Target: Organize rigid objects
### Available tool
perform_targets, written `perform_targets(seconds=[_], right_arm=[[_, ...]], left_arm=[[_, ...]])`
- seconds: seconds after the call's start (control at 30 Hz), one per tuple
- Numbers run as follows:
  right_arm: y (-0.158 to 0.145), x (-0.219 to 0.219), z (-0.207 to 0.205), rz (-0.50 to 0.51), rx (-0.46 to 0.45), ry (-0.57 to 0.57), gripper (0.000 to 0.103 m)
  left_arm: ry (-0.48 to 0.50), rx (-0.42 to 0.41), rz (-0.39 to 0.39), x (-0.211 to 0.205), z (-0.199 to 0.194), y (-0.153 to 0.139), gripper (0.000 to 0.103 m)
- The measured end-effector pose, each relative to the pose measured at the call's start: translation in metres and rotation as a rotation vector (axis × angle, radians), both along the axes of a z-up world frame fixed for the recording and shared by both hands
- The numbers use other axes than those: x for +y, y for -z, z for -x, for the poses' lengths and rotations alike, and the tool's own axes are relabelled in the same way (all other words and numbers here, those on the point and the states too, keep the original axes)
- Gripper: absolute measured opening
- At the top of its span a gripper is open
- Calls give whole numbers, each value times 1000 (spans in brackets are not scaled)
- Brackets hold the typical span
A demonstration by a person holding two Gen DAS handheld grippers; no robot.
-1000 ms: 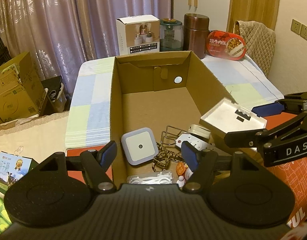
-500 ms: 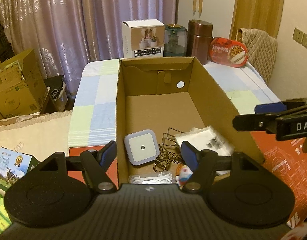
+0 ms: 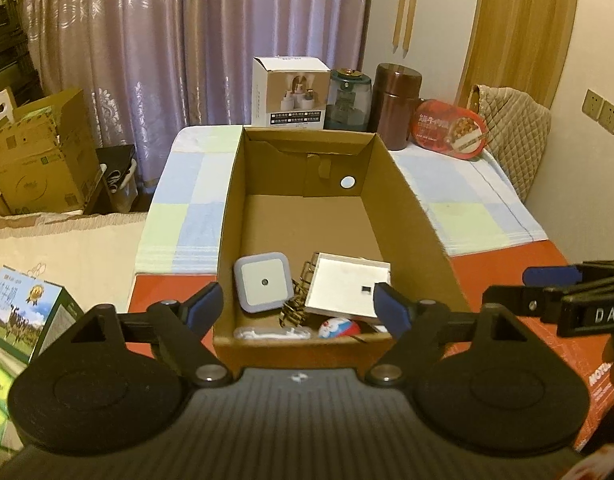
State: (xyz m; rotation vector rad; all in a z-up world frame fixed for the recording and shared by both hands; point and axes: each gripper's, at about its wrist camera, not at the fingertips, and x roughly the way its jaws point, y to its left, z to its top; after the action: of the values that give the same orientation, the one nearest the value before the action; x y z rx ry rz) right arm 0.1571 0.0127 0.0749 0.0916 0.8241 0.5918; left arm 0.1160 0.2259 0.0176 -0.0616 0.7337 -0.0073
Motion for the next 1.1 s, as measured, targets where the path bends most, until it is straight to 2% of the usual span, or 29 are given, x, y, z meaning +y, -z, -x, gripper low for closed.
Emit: perform_targets(seconds=[0.13,0.2,0.27,0.43,0.57,0.87,1.1], right_arm=[[-9,-5,20,13,-15,2,86],[-13,-7,29,23,-27,4,86],[-18,-11,39,30,-40,14,86],[-27,-18,60,47,-51,7,86],[-33,-26,75,67,-83,27,86],[-36,-50,97,58,-73,75,86],[-36,-61,111,67,-65,90,86]], left_arm=[[-13,-8,12,-6,19,-9,89],[-26,-15,25,-8,28,-14,97],[-39,-27,29,-9,38,-20,101],[-64,-49,13,-16,59,-31,101],[-81,-69,36,-18,78,-35,101],[-125,-31,18,-28,108,-40,101],[-86,-18,33,-44,128,-35,101]])
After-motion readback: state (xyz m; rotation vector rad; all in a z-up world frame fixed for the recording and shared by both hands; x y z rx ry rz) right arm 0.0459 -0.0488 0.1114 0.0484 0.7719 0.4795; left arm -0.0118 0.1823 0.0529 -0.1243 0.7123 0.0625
